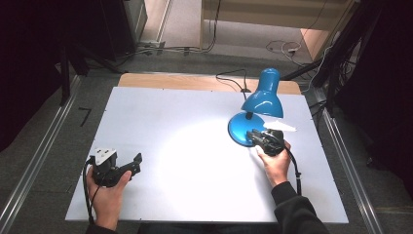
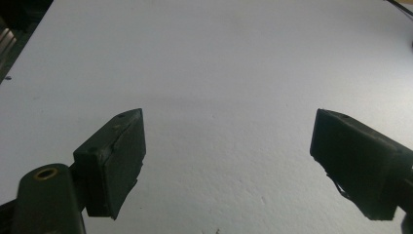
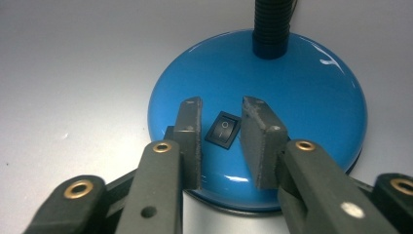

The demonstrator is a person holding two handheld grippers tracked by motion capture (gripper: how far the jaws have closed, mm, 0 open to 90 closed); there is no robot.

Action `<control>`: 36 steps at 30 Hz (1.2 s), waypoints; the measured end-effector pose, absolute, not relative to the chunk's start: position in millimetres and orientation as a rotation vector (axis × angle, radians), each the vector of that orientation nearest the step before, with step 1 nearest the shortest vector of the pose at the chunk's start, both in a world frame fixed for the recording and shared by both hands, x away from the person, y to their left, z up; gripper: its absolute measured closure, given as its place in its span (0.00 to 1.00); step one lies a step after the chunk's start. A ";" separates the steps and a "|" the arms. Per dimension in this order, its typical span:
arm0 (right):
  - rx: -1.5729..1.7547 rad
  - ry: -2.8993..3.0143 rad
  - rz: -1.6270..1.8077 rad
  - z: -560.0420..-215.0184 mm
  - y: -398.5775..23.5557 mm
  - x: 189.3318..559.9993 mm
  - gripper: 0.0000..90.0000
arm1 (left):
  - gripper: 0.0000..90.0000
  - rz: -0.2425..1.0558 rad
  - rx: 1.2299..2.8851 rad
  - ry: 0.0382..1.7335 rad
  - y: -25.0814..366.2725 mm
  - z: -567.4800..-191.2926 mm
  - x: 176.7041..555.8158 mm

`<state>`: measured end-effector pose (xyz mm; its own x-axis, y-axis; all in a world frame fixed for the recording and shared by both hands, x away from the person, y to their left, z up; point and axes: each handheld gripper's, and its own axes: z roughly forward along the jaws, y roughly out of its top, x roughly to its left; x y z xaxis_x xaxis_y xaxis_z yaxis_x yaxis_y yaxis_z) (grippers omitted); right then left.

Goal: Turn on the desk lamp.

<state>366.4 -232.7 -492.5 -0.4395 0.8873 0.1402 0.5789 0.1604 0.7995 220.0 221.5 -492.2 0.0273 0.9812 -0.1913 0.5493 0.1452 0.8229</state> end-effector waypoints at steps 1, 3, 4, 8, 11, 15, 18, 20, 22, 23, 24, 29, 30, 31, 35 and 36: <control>1.399 2.081 1.177 -491.7 -233.0 366.1 0.71 | 0.15 0.684 1.506 1.627 221.6 -492.2 219.9; 1.395 2.076 1.174 -490.9 -234.0 365.9 0.62 | 0.15 0.685 1.509 1.627 222.0 -492.2 219.8; 1.391 2.076 1.168 -490.8 -234.4 366.0 0.57 | 0.15 0.686 1.509 1.628 222.0 -492.1 219.7; 1.382 2.095 1.146 -490.9 -235.6 366.2 0.47 | 0.15 0.685 1.509 1.630 222.1 -492.3 219.9; 1.381 2.095 1.141 -489.8 -236.3 365.2 0.37 | 0.15 0.684 1.509 1.631 222.1 -492.3 219.9; 1.377 2.128 1.127 -488.9 -235.1 363.2 0.29 | 0.15 0.685 1.508 1.630 221.8 -492.4 220.0; 1.361 2.141 1.123 -486.9 -234.9 360.7 0.28 | 0.15 0.683 1.510 1.628 221.8 -492.4 219.9; 1.348 2.144 1.124 -485.4 -234.8 359.1 0.28 | 0.15 0.682 1.507 1.628 221.7 -492.3 219.8; 1.336 2.153 1.127 -484.2 -234.7 357.6 0.28 | 0.15 0.682 1.509 1.629 221.9 -492.2 219.7; 1.333 2.154 1.124 -483.7 -234.4 356.7 0.28 | 0.15 0.682 1.509 1.630 221.9 -492.1 219.6; 1.331 2.158 1.125 -483.0 -234.5 355.8 0.28 | 0.15 0.683 1.508 1.630 222.0 -492.1 219.6; 1.321 2.150 1.142 -480.6 -235.9 352.4 0.28 | 0.15 0.683 1.508 1.631 222.2 -492.1 219.7; 1.320 2.150 1.142 -480.4 -236.2 352.1 0.28 | 0.15 0.682 1.509 1.631 222.1 -492.1 219.7; 1.317 2.151 1.140 -480.5 -236.8 351.7 0.28 | 0.15 0.682 1.509 1.630 222.1 -492.1 219.7; 1.320 2.150 1.140 -481.2 -238.7 350.0 0.27 | 0.15 0.682 1.507 1.631 222.2 -492.1 219.7; 1.324 2.150 1.141 -481.3 -239.0 349.5 0.27 | 0.15 0.682 1.508 1.631 222.2 -492.1 219.8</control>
<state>349.5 -239.0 -481.3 -0.4910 0.8655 0.0989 0.5668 0.2312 0.7908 219.8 222.2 -492.1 0.0256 0.9811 -0.1918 0.5526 0.1460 0.8205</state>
